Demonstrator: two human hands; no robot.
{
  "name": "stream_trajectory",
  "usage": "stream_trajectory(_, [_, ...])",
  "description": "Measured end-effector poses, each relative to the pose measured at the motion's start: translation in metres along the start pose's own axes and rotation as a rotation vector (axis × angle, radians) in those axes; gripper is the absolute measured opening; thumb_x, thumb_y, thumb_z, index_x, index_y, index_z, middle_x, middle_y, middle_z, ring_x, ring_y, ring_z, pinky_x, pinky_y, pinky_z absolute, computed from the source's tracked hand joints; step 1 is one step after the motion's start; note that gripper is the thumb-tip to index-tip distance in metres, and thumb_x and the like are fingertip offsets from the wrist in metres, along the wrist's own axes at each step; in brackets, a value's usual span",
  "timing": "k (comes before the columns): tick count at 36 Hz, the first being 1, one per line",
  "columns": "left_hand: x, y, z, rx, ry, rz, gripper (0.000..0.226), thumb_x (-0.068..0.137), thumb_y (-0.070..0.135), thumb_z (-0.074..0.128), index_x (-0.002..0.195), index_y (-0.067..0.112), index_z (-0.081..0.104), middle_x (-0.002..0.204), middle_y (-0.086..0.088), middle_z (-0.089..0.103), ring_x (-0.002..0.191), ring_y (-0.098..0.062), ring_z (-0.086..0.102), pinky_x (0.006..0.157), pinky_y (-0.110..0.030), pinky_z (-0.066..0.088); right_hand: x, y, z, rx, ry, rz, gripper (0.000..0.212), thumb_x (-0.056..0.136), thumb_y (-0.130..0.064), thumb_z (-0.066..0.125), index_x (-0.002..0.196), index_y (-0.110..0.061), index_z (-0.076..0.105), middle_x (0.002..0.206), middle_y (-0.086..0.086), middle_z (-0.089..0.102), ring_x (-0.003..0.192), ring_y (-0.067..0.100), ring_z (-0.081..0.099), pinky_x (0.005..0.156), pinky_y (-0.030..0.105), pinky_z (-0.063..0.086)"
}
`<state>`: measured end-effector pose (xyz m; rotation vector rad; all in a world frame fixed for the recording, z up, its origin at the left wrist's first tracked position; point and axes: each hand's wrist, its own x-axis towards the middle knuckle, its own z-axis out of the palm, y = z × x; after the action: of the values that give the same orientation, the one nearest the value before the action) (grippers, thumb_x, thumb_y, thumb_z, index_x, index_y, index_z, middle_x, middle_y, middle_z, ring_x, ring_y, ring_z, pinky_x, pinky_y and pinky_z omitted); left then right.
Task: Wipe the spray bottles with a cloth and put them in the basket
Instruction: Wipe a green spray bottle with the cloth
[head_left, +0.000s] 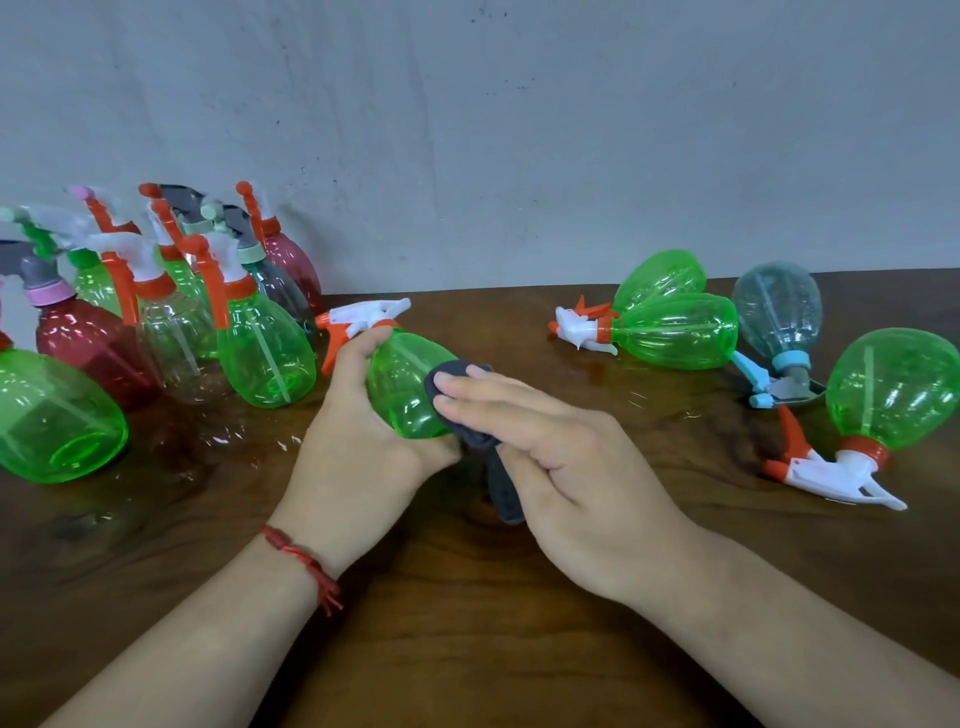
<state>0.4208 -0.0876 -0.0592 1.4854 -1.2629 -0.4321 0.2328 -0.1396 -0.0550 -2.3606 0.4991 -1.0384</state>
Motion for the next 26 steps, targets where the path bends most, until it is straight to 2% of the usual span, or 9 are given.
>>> stream_trajectory(3, [-0.001,-0.004,0.001,-0.016,-0.039,0.034,0.103,0.066,0.004,0.099,0.149,0.030,0.044,0.118,0.014,0.073,0.108,-0.003,0.072,0.089,-0.013,0.053,0.002,0.001,-0.001,0.008,0.016,0.012,0.050,0.102,0.002,0.042,0.144,-0.014,0.064,0.152,-0.008,0.058,0.148,0.002,0.043,0.125,0.029,0.033])
stream_trajectory(6, [-0.006,-0.003,0.006,0.092,-0.086,0.162,0.109,0.064,0.013,0.101,0.154,0.033,0.044,0.146,0.009,0.058,0.134,-0.008,0.060,0.110,-0.022,0.048,0.004,0.004,-0.003,0.035,0.069,0.066,0.051,0.102,0.006,0.045,0.144,-0.016,0.065,0.153,-0.011,0.057,0.147,-0.002,0.043,0.124,0.023,0.032])
stream_trajectory(9, [-0.013,0.004,0.013,0.228,-0.128,0.302,0.109,0.066,0.017,0.100,0.158,0.027,0.043,0.149,0.013,0.048,0.142,-0.002,0.048,0.114,-0.011,0.035,0.007,0.006,-0.010,0.181,0.153,0.210,0.053,0.102,0.011,0.045,0.137,-0.020,0.071,0.146,-0.020,0.061,0.137,-0.009,0.050,0.118,0.022,0.041])
stream_trajectory(11, [-0.016,0.008,0.015,0.241,-0.155,0.323,0.111,0.066,0.022,0.100,0.160,0.027,0.041,0.150,0.014,0.046,0.143,-0.002,0.046,0.115,-0.011,0.035,0.010,0.006,-0.016,0.339,0.196,0.326,0.052,0.104,0.008,0.043,0.132,-0.025,0.073,0.136,-0.025,0.067,0.124,-0.008,0.061,0.102,0.025,0.054])
stream_trajectory(13, [-0.016,0.009,0.015,0.192,-0.161,0.306,0.119,0.064,0.026,0.102,0.163,0.030,0.036,0.153,0.016,0.045,0.144,-0.006,0.048,0.117,-0.021,0.041,0.012,0.007,-0.021,0.492,0.230,0.410,0.051,0.107,0.004,0.042,0.129,-0.028,0.074,0.128,-0.020,0.073,0.111,0.000,0.069,0.084,0.021,0.058])
stream_trajectory(14, [-0.016,0.009,0.014,0.148,-0.157,0.285,0.121,0.063,0.028,0.103,0.163,0.032,0.034,0.155,0.018,0.044,0.144,-0.009,0.049,0.117,-0.028,0.045,0.013,0.006,-0.024,0.540,0.244,0.427,0.050,0.107,0.004,0.041,0.129,-0.027,0.074,0.125,-0.017,0.075,0.111,0.002,0.070,0.083,0.022,0.060])
stream_trajectory(17, [-0.013,0.008,0.015,0.031,-0.185,0.232,0.117,0.064,0.031,0.104,0.160,0.038,0.037,0.157,0.013,0.046,0.145,-0.018,0.052,0.117,-0.041,0.048,0.015,0.005,-0.027,0.611,0.282,0.417,0.048,0.106,0.008,0.039,0.129,-0.017,0.073,0.123,-0.010,0.077,0.117,0.004,0.069,0.096,0.019,0.054])
stream_trajectory(20, [-0.012,0.003,0.016,-0.062,-0.244,0.166,0.114,0.065,0.029,0.101,0.158,0.043,0.037,0.155,-0.001,0.052,0.141,-0.029,0.057,0.114,-0.050,0.050,0.015,0.004,-0.026,0.624,0.266,0.408,0.048,0.106,0.008,0.039,0.130,-0.016,0.073,0.124,-0.010,0.076,0.117,0.004,0.069,0.093,0.015,0.053])
stream_trajectory(26, [-0.015,0.006,0.018,0.020,-0.285,0.211,0.113,0.070,0.013,0.100,0.158,0.043,0.036,0.152,0.012,0.056,0.140,-0.016,0.058,0.116,-0.043,0.048,0.014,0.011,-0.021,0.414,0.247,0.337,0.051,0.105,0.010,0.042,0.135,-0.019,0.071,0.136,-0.013,0.070,0.132,0.001,0.059,0.117,0.028,0.044])
